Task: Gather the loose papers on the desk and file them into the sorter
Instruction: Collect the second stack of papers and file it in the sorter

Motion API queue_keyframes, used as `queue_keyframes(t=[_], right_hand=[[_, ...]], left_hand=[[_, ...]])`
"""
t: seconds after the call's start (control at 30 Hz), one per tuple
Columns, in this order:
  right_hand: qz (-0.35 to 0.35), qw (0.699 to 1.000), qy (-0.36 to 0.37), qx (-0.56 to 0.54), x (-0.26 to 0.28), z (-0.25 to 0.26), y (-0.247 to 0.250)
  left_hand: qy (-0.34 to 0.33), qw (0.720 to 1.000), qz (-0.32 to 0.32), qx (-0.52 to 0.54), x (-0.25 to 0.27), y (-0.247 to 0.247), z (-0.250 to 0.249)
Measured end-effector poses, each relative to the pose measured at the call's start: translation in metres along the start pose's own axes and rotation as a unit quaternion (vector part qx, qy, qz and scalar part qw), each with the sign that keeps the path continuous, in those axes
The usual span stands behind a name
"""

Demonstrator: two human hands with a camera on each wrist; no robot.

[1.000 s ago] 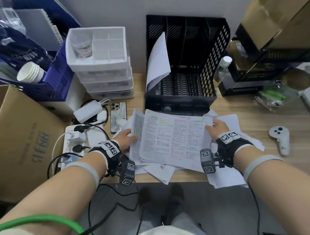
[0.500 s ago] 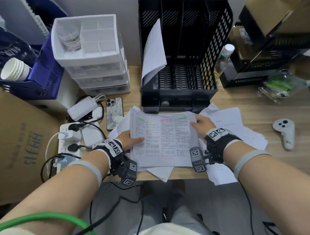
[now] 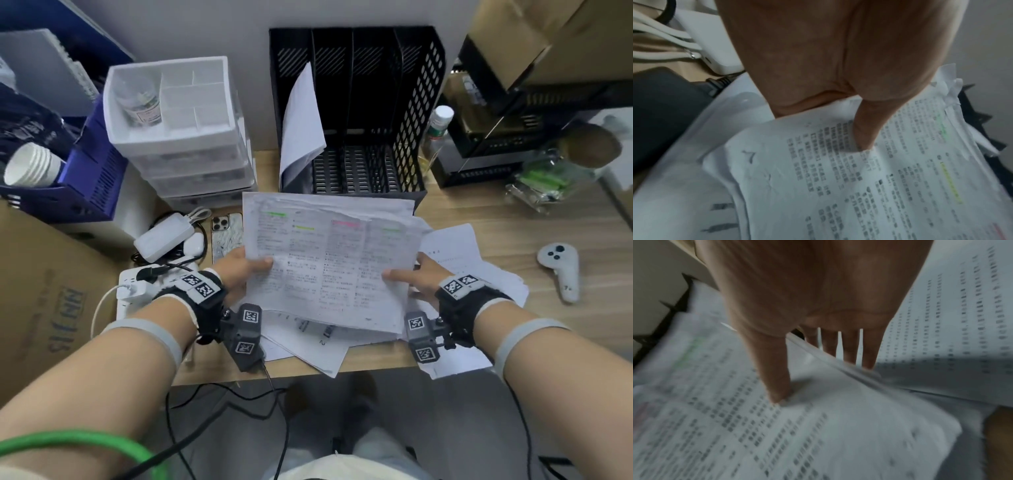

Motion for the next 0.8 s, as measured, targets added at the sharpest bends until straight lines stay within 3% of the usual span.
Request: queue_keyframes(t=[0.07,0.13,0.3,0.43,0.57,0.7,0.8], right_hand=[[0.046,0.996,0.046,-0.058,0.007,0.021,0.003],[0.037,0.994,0.07,-0.079,0.01,0.034,0.02],[-0.173,0.979,0.063,-0.083,0.015,0.023,0.097],[-0.288,0.953,-0.011,-0.099,0.035,-0.03,0.155],[-0.352,0.922,-0.072,-0.146,0.069,-0.077,0.2],[-0.369,0.902,-0.116,-0.193,0.08,-0.12,0.226],[-0.382,0.89,-0.131,-0.212,0.057,-0.178,0.257]], left_hand=[[-0.005,0.998,0.023,0.05,0.006,-0.009,-0.018],[-0.021,0.997,0.032,0.074,0.008,-0.021,-0.035],[-0.069,0.995,0.045,0.055,0.0,-0.077,-0.063],[-0.029,0.997,0.071,-0.019,-0.015,-0.134,-0.04],[0.017,0.987,0.109,-0.115,-0.036,-0.189,-0.006],[0.009,0.984,0.1,-0.146,-0.053,-0.24,-0.003],[-0.051,0.966,0.047,-0.248,-0.071,-0.267,-0.018]])
Point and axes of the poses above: each hand's wrist, its own x-axis away from the middle knuckle, its own y-axis out of the back of the hand, z = x × y, the point moved 7 cm from there along -x, towards the middle knuckle, and after that the axes turned 3 degrees about -z, right-handed, at the moved point
